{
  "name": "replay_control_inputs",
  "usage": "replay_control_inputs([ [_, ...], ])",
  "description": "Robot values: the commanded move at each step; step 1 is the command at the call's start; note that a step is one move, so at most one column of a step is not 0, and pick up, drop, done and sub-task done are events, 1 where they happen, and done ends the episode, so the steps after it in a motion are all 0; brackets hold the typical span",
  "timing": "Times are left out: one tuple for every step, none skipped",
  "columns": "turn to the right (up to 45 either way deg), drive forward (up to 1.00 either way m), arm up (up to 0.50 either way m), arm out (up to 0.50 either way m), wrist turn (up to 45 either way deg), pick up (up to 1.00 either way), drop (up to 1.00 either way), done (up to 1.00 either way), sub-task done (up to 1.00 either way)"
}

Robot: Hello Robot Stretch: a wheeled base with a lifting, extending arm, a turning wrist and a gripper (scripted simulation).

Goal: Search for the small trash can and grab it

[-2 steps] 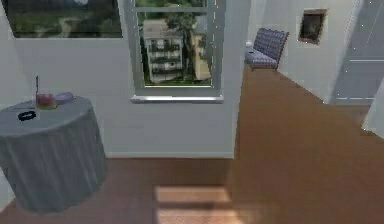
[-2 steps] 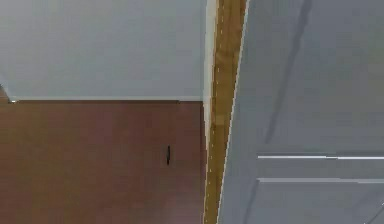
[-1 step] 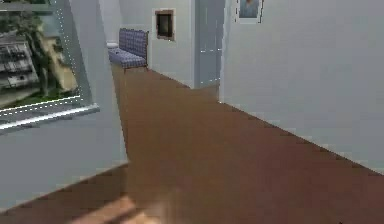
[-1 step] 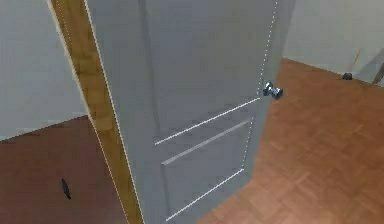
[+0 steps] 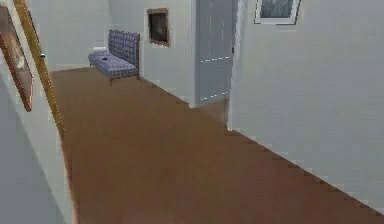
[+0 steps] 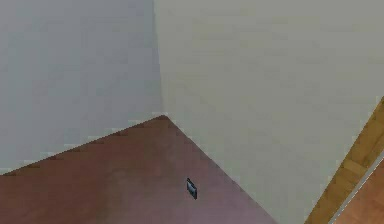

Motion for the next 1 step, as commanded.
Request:
replay_control_inputs([
  [3.0,0.0,0.0,0.0,0.0,0.0,0.0,0.0,0.0],
])
